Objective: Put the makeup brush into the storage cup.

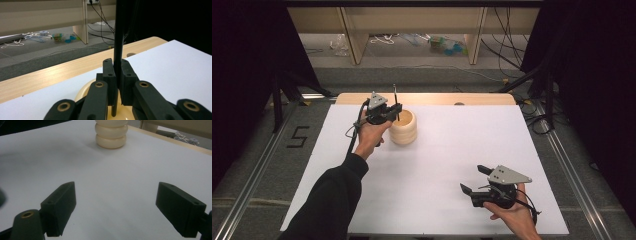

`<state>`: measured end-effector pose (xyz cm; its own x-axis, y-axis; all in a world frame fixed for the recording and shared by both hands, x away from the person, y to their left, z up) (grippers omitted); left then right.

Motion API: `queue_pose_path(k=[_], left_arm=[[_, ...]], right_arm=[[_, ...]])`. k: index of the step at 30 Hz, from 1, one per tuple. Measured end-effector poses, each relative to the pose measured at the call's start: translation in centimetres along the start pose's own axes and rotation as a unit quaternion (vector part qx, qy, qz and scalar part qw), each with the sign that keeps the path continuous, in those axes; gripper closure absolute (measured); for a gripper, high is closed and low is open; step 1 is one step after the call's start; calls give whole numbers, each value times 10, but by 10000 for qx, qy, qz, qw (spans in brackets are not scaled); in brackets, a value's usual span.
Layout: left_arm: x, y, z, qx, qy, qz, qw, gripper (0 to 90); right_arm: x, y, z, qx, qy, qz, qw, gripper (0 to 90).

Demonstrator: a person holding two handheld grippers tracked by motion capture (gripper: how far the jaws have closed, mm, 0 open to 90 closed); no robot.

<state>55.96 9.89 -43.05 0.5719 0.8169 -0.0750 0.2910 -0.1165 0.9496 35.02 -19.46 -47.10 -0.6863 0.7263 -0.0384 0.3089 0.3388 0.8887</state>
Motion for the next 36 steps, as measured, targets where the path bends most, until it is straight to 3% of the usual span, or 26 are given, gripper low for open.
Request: queue_pose_path(k=[11, 13, 21, 25, 32, 36], left_arm=[[-2, -11, 9, 283, 23, -69, 9996, 850], [-1, -13, 10, 344, 77, 21, 9994, 849], [-2, -20, 15, 540, 101, 30, 9985, 845], [0, -18, 13, 476, 139, 224, 9985, 743], [1, -8, 4, 279, 182, 274, 9991, 582], [3, -3, -4, 194, 183, 124, 9996, 487]], right_arm=[[1, 0, 1, 20, 28, -23, 10000, 178], [2, -1, 2, 25, 35, -28, 10000, 179], [3, -1, 2, 45, 84, -30, 10000, 179], [3, -1, 2, 47, 78, -35, 10000, 179], [2, -1, 1, 118, 29, -34, 9999, 179], [2, -1, 2, 62, 62, -29, 10000, 178]])
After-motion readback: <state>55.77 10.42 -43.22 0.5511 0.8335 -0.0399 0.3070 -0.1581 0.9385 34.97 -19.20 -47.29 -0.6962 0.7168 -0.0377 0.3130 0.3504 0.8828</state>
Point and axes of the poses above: each handheld gripper's, and its own axes: z roughly forward along the jaws, y roughly out of its top, x roughly to its left, the point moved 6 cm from there along z, roughly forward along the jaws, and after that the axes turned 2 degrees about -y, right-handed, at the moved point
